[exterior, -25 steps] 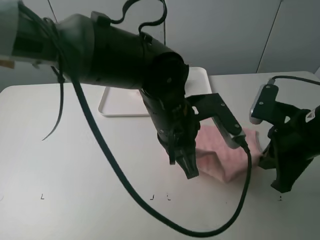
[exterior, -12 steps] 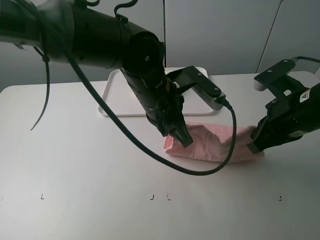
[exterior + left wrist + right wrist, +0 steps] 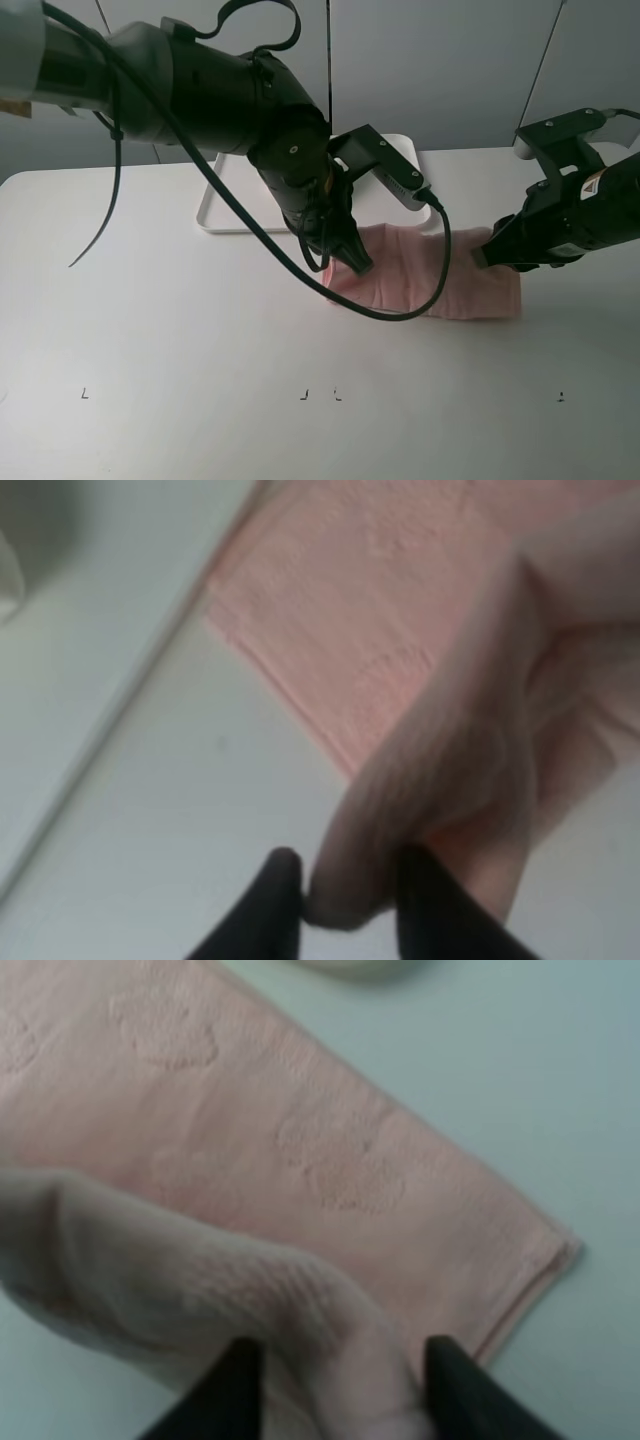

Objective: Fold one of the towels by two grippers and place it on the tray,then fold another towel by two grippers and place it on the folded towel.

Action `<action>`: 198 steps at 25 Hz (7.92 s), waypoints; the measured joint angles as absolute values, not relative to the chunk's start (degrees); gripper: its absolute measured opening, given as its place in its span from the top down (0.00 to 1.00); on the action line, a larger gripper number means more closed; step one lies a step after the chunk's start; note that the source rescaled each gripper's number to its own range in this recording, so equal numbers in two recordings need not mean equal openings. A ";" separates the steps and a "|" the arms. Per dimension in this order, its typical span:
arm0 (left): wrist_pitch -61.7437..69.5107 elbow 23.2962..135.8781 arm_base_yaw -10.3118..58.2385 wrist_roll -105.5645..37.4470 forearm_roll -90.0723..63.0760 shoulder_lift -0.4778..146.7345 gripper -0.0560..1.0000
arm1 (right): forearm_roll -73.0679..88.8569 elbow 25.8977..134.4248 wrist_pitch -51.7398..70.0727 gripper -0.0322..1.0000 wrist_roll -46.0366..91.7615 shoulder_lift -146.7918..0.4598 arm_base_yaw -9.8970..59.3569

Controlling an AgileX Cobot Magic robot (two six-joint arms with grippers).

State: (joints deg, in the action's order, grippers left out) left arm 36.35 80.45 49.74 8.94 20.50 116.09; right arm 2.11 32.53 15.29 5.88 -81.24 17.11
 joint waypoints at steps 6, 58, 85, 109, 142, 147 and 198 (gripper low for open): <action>33.77 80.45 49.74 18.69 26.63 116.09 0.02 | 2.07 32.53 12.13 0.00 3.27 -81.24 17.11; 57.94 104.57 41.17 22.40 2.50 137.14 0.01 | 11.43 57.53 46.43 0.00 0.00 -107.56 1.29; 57.94 104.57 41.17 21.22 2.50 137.14 0.01 | 20.59 57.53 44.12 0.30 4.15 -113.43 1.20; 57.70 104.57 41.17 20.47 2.50 137.14 0.01 | 20.00 57.53 41.78 0.95 6.01 -109.79 5.55; 58.94 105.58 41.03 19.81 2.45 137.31 0.01 | 89.37 45.21 37.30 0.95 55.43 -107.68 12.66; 61.02 107.07 40.90 19.62 2.68 137.40 0.01 | 97.43 44.42 39.72 0.95 62.26 -109.83 12.66; 69.82 133.35 31.46 7.35 -15.07 137.96 0.01 | 99.69 50.54 38.27 0.41 65.87 -111.56 22.65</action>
State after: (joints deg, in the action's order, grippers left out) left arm 69.82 133.35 31.46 7.35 -15.07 137.96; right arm 99.69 50.54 38.27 65.87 -111.56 22.65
